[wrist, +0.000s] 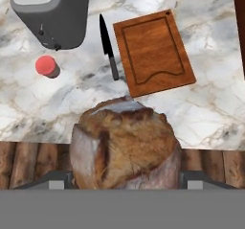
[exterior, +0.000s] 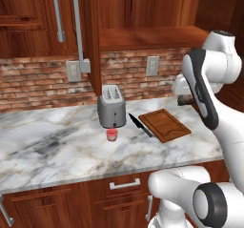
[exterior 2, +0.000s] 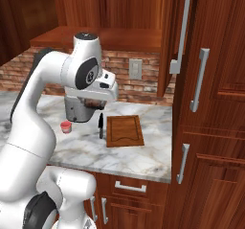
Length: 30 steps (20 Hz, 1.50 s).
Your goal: Pick the bread, place it on the cutting board, pick the jam, place it on the counter, and close the cabinet.
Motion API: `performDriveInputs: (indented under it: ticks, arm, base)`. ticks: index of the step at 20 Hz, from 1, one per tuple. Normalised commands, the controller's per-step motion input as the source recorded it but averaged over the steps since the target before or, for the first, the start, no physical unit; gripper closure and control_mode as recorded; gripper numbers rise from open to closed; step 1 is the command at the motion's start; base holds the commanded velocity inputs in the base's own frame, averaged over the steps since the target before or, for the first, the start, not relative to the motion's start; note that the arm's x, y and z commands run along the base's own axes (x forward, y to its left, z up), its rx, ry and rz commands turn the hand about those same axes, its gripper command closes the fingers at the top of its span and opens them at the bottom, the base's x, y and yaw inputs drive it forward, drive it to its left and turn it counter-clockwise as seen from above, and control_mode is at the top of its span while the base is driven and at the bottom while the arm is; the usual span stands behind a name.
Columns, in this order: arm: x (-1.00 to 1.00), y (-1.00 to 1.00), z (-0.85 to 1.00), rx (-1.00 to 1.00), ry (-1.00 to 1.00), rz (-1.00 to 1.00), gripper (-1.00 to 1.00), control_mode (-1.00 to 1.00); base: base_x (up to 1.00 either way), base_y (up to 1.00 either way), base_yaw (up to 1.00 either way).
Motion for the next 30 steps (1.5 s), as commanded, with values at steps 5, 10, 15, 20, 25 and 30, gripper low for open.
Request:
performDriveInputs:
  ticks: [5, 10, 15, 20, 25, 30]
  arm:
    - [0.08, 0.00, -0.32, 0.00, 0.00, 0.00, 1.00, -1.00]
    - [0.27, -0.03, -0.21, 0.00, 0.00, 0.00, 1.00, -1.00]
    - [0.30, -0.06, -0.17, 0.00, 0.00, 0.00, 1.00, -1.00]
    - [0.23, -0.10, -0.20, 0.00, 0.00, 0.00, 1.00, -1.00]
    - [0.19, -0.09, -0.29, 0.00, 0.00, 0.00, 1.00, -1.00]
    - [0.20, -0.05, -0.28, 0.00, 0.00, 0.00, 1.00, -1.00]
  base:
    - [0.00, 0.00, 0.00]
    - [0.00, 0.00, 0.00]
    - [0.00, 0.00, 0.00]
    - [0.00, 0.00, 0.00]
    - [0.00, 0.00, 0.00]
    - [0.00, 0.00, 0.00]
